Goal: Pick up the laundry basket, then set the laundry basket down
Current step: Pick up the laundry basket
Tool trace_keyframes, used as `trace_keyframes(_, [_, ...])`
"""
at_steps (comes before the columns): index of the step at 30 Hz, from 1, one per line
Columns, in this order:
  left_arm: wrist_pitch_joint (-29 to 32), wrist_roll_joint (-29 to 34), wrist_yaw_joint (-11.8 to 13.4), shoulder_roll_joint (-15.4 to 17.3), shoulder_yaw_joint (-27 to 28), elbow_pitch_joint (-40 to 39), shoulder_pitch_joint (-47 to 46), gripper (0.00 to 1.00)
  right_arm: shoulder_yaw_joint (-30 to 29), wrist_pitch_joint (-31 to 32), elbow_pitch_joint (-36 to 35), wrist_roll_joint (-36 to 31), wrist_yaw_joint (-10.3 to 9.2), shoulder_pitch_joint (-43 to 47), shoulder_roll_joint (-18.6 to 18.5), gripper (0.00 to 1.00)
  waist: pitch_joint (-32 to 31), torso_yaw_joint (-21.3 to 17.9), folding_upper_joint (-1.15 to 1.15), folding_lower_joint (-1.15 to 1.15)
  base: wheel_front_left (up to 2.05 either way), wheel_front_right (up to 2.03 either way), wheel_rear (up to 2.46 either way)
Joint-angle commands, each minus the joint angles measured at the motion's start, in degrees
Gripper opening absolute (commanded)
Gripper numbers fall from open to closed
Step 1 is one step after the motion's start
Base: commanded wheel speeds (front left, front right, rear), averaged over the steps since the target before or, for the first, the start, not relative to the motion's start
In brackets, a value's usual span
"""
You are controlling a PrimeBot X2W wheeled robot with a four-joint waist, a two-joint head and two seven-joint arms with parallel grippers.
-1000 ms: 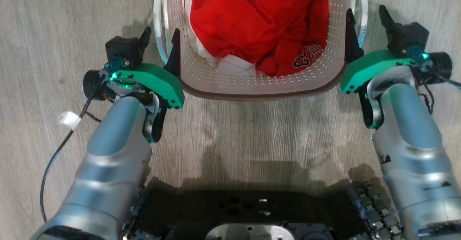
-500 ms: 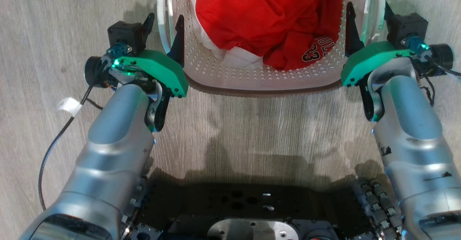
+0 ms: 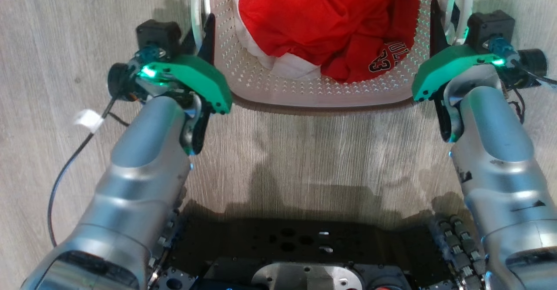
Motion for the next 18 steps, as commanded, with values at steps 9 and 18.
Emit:
trace_keyframes(9, [-0.54,-1.11,0.55,1.34,-0.22,0.41,1.07,0.0,1.88,-0.44,1.89,1.29,-0.09,1.42,1.03,0.0,-1.9,-0.34,0.0,0.0,0.0,0.0,0.0])
trace_keyframes(18, [-0.54,-1.14,0.62,1.34,0.21,1.47,2.57,0.0,3.07,-0.44,4.95,4.21,-0.09,2.23,1.03,0.0,-5.43,-0.95,0.0,0.0,0.0,0.0,0.0])
